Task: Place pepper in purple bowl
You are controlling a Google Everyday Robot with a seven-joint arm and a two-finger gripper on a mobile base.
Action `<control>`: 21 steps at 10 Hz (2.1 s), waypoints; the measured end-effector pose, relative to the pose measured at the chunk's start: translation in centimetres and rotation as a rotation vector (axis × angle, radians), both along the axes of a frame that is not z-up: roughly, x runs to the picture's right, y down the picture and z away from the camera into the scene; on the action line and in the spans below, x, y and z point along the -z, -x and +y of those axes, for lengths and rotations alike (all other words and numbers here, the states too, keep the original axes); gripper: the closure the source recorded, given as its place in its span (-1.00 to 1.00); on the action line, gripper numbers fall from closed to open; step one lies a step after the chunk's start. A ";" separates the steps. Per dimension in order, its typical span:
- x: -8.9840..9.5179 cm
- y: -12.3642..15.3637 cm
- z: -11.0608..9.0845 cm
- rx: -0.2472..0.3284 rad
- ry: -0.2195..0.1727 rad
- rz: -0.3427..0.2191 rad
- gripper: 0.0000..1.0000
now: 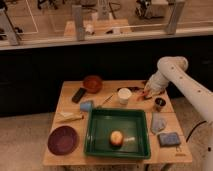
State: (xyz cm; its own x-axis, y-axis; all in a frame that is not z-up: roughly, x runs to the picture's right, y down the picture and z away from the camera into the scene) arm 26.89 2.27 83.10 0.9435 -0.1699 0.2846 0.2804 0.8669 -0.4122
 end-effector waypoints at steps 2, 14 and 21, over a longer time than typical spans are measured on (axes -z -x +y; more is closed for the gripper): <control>2.5 1.1 -2.1 0.020 -0.056 -0.024 1.00; 12.7 25.6 -2.8 0.369 -0.269 -0.514 1.00; 13.1 26.2 -2.3 0.385 -0.271 -0.530 1.00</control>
